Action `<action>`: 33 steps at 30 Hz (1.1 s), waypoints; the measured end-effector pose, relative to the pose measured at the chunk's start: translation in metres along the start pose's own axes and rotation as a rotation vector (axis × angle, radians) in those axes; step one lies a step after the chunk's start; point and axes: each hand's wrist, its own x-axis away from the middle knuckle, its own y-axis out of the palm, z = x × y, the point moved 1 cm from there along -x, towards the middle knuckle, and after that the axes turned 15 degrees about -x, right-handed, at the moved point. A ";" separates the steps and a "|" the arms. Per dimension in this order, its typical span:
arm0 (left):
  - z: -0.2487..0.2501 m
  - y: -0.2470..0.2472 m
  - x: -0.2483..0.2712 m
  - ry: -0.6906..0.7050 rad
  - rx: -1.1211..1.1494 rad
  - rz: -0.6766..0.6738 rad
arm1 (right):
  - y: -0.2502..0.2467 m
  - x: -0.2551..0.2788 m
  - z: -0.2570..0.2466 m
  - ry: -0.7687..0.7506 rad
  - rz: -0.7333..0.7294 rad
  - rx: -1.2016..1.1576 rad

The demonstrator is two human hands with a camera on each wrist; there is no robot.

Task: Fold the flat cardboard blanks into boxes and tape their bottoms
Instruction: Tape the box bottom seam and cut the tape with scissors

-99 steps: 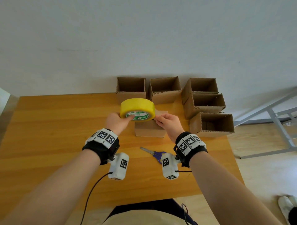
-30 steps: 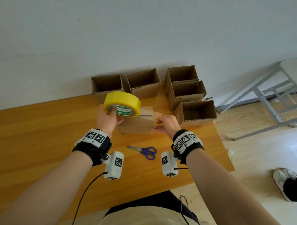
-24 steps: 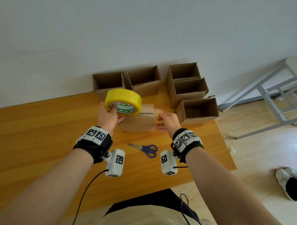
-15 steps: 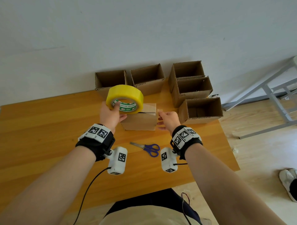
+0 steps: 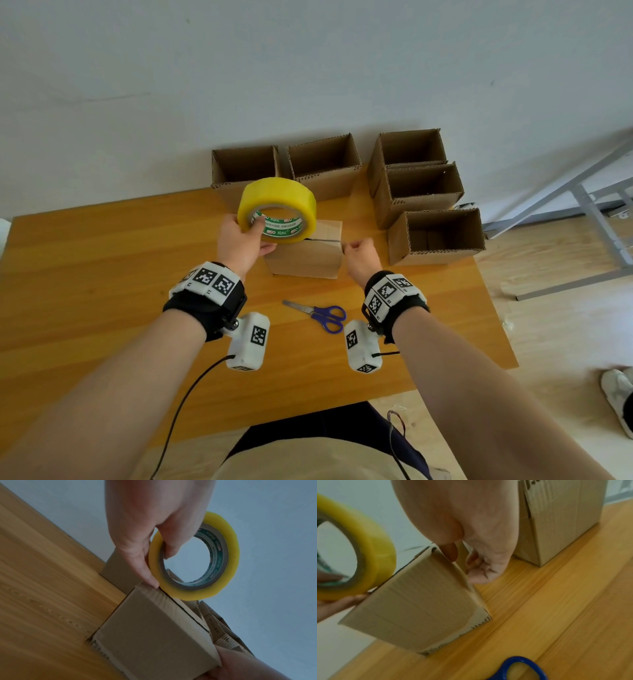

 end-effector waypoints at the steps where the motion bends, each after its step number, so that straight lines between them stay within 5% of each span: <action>1: 0.000 -0.001 -0.001 0.006 -0.015 -0.002 | -0.003 0.002 0.001 -0.149 0.065 0.011; 4: 0.000 0.000 -0.002 0.035 -0.065 0.007 | -0.007 0.013 0.002 -0.393 0.106 -0.094; 9: 0.000 -0.002 -0.004 0.103 -0.219 0.076 | -0.003 0.024 0.008 -0.322 -0.172 -0.109; 19: 0.002 -0.006 -0.002 0.137 -0.217 0.022 | 0.007 0.012 -0.014 -0.663 -0.336 0.825; 29: 0.001 -0.015 0.000 0.146 -0.134 -0.075 | 0.006 0.018 -0.017 -0.715 -0.376 0.946; 33: 0.001 -0.032 -0.006 0.180 -0.178 -0.002 | 0.008 0.018 -0.015 -0.717 -0.371 1.026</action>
